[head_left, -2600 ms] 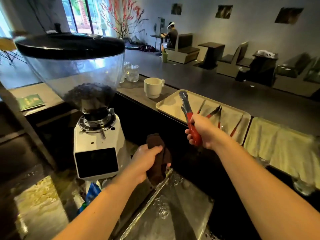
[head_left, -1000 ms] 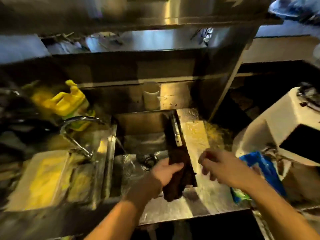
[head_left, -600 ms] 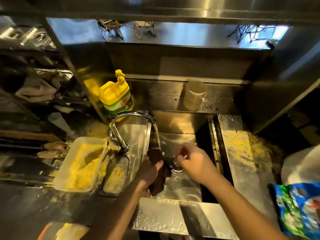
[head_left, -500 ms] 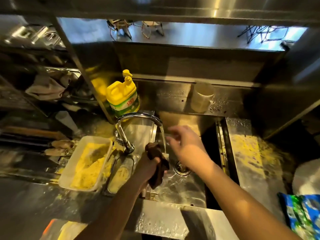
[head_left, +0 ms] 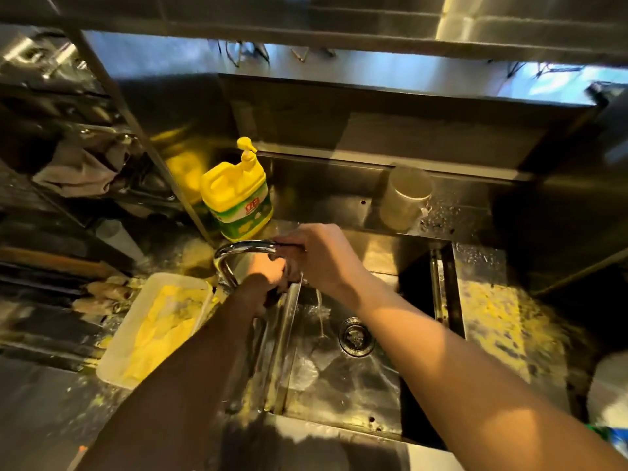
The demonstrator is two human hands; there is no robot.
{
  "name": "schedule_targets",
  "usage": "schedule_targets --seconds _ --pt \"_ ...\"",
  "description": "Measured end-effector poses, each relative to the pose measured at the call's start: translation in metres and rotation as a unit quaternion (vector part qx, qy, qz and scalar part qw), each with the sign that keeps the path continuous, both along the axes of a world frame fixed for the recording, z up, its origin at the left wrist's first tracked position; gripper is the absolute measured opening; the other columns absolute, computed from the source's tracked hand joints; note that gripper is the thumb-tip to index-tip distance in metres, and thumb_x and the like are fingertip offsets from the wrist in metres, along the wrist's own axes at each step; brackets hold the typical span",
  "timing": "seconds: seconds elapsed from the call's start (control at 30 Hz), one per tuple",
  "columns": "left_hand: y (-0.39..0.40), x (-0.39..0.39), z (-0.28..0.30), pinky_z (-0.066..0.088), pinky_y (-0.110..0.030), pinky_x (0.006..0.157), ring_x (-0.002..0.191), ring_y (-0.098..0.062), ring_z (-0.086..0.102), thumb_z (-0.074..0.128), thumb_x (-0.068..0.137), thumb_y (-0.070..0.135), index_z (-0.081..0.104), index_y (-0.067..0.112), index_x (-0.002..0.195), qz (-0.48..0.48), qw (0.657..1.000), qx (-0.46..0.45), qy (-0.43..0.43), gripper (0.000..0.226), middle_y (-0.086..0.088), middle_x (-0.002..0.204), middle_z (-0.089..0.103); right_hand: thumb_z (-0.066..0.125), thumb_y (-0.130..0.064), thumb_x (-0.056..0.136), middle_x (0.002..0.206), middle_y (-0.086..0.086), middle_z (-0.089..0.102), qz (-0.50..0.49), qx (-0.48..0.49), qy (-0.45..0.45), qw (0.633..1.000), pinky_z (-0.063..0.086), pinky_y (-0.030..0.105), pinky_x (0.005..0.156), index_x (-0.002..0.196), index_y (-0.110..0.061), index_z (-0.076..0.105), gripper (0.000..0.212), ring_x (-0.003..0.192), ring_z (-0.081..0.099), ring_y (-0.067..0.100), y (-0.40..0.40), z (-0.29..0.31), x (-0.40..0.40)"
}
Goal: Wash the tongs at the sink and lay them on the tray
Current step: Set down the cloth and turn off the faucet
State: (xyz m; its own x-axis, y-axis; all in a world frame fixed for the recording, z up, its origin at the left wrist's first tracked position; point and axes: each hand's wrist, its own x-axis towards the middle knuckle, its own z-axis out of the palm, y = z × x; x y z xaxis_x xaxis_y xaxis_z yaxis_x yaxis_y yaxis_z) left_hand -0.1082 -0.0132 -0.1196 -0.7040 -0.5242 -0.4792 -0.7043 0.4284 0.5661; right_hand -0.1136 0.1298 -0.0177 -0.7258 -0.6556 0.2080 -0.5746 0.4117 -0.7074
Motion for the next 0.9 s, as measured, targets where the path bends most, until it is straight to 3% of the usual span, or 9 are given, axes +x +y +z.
schedule_targets --seconds 0.1,0.23,0.33,0.5,0.63,0.7,0.77,0.83,0.9 --pt "-0.015 -0.015 -0.004 0.038 -0.038 0.110 0.131 -0.035 0.050 0.049 0.099 0.023 0.054 0.005 0.134 -0.128 0.982 -0.135 -0.037 0.040 -0.019 0.142 0.054 0.072 -0.023 0.088 0.107 -0.002 0.076 -0.021 0.017 -0.056 0.998 0.058 0.044 0.085 0.112 -0.026 0.075 0.025 0.099 0.071 0.017 -0.006 -0.005 -0.003" --pt "-0.022 -0.016 -0.014 0.043 -0.044 0.105 0.128 -0.032 0.054 0.037 0.095 0.051 0.056 0.023 0.131 -0.205 0.902 -0.357 -0.129 0.050 -0.006 0.138 0.058 0.069 -0.029 0.088 0.087 -0.008 0.075 -0.040 0.062 0.024 0.997 0.059 0.040 0.068 0.102 -0.033 0.076 0.017 0.077 0.069 0.016 -0.004 -0.008 -0.005" --pt "-0.022 -0.007 -0.012 0.041 -0.042 0.107 0.131 -0.029 0.049 0.025 0.100 0.036 0.050 0.019 0.140 -0.209 0.861 -0.383 -0.263 0.050 -0.005 0.145 0.052 0.063 -0.034 0.088 0.084 -0.007 0.072 -0.043 0.084 0.032 0.995 0.059 0.040 0.065 0.101 -0.033 0.074 0.017 0.074 0.067 0.020 -0.004 -0.003 -0.006" --pt "-0.029 0.001 -0.019 0.045 -0.035 0.102 0.118 -0.025 0.059 0.037 0.095 0.020 0.056 0.013 0.138 -0.176 0.844 -0.382 -0.333 0.047 -0.005 0.135 0.059 0.065 -0.031 0.092 0.087 -0.005 0.072 -0.052 0.107 0.013 0.993 0.058 0.036 0.068 0.103 -0.033 0.075 0.015 0.075 0.066 0.018 -0.005 0.004 -0.006" --pt "-0.031 0.003 -0.021 0.041 -0.031 0.106 0.128 -0.026 0.057 0.030 0.098 0.025 0.055 0.015 0.140 -0.269 0.772 -0.426 -0.387 0.051 -0.006 0.143 0.057 0.065 -0.029 0.093 0.087 -0.002 0.073 -0.072 0.105 0.004 0.992 0.057 0.035 0.067 0.102 -0.028 0.076 0.015 0.075 0.067 0.020 -0.004 0.008 -0.002" --pt "-0.020 0.005 -0.013 0.036 -0.041 0.111 0.135 -0.031 0.050 0.029 0.101 0.026 0.050 0.015 0.145 -0.308 0.787 -0.401 -0.354 0.050 -0.009 0.147 0.053 0.065 -0.026 0.093 0.088 -0.001 0.073 -0.068 0.101 0.020 0.992 0.056 0.033 0.067 0.102 -0.028 0.076 0.014 0.077 0.067 0.020 -0.005 0.009 0.000" --pt "0.005 0.027 -0.004 0.042 -0.043 0.104 0.125 -0.030 0.060 0.041 0.100 0.031 0.058 0.017 0.135 -0.359 0.819 -0.389 -0.222 0.042 -0.008 0.135 0.063 0.064 -0.023 0.094 0.099 0.000 0.075 -0.048 0.104 0.029 0.993 0.057 0.036 0.077 0.109 -0.029 0.075 0.019 0.090 0.069 0.021 -0.002 0.011 0.004" --pt "0.026 0.069 0.009 0.058 -0.032 0.073 0.083 -0.024 0.073 0.065 0.082 0.035 0.073 0.018 0.103 -0.395 0.821 -0.410 -0.045 0.028 -0.004 0.094 0.074 0.063 -0.020 0.094 0.112 0.000 0.074 -0.029 0.098 0.006 0.995 0.054 0.039 0.090 0.116 -0.026 0.073 0.025 0.103 0.068 0.020 0.003 0.014 0.007" --pt "0.037 0.114 0.009 0.054 -0.028 0.050 0.058 -0.019 0.067 0.062 0.075 0.034 0.073 0.021 0.079 -0.403 0.818 -0.397 0.103 0.018 0.002 0.071 0.067 0.063 -0.022 0.094 0.114 0.003 0.074 -0.047 0.064 -0.040 0.996 0.053 0.042 0.094 0.118 -0.021 0.072 0.026 0.107 0.067 0.022 0.010 0.016 0.014"
